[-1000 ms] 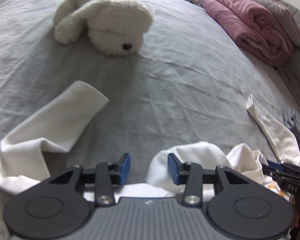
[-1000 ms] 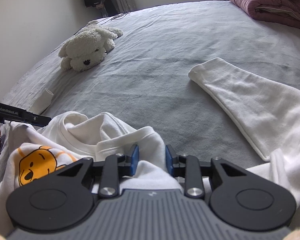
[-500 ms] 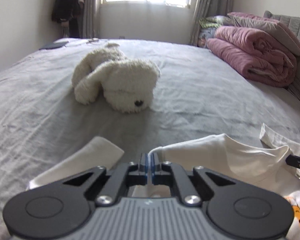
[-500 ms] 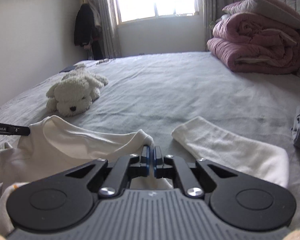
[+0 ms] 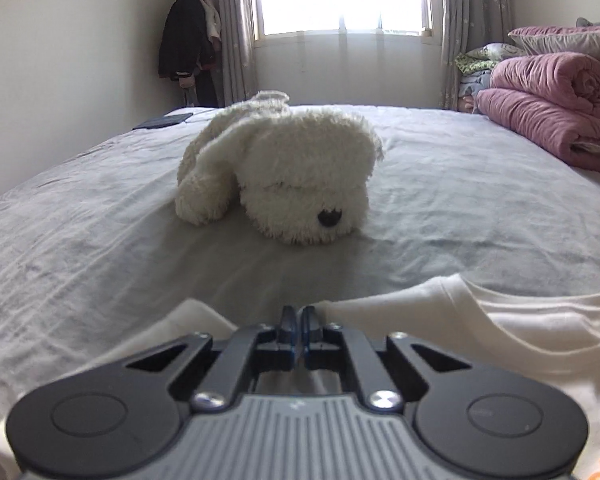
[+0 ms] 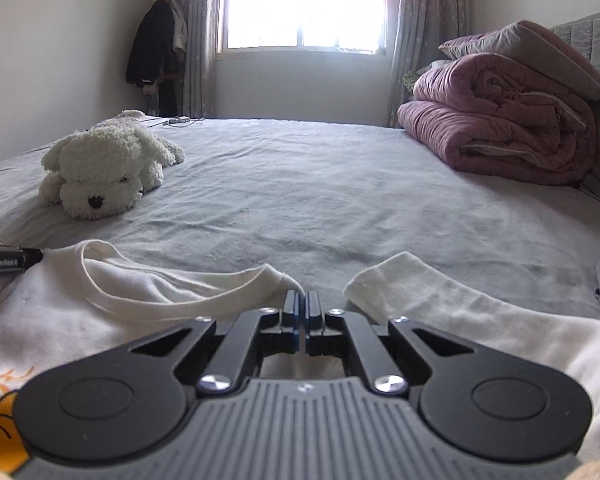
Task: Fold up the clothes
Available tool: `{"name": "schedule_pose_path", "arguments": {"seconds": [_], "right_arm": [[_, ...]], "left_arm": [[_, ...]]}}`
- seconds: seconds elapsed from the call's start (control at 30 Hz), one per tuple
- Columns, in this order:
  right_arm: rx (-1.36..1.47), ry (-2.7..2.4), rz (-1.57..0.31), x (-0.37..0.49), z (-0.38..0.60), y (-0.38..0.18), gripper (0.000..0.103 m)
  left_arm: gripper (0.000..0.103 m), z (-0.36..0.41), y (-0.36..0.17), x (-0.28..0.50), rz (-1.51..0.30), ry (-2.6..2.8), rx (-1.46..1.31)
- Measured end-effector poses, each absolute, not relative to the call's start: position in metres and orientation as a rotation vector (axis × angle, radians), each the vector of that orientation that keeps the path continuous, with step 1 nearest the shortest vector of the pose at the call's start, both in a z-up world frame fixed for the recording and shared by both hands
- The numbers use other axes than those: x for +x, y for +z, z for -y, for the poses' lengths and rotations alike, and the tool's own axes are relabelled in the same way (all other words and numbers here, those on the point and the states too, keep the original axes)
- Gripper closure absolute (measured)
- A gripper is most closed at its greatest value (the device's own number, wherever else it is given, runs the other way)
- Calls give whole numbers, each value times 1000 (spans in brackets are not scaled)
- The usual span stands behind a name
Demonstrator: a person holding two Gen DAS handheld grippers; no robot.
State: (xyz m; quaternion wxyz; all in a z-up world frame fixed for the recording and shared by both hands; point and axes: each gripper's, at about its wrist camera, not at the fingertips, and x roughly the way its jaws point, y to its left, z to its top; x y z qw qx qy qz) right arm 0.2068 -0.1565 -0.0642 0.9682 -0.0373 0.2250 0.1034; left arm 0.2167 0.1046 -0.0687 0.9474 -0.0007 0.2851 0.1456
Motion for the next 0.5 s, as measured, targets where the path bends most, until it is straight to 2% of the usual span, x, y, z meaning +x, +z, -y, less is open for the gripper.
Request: {"name": "schedule_pose_path", "arguments": {"seconds": [0.43,0.5], "right_arm": [[-92,196,-549,216,148,-73,99],[-122,188,-547,215,144,-72,95]], "left_arm": [[100,-95,-73,224,-600,325,75],[97,-93,-72,224,-603,332,90]]}}
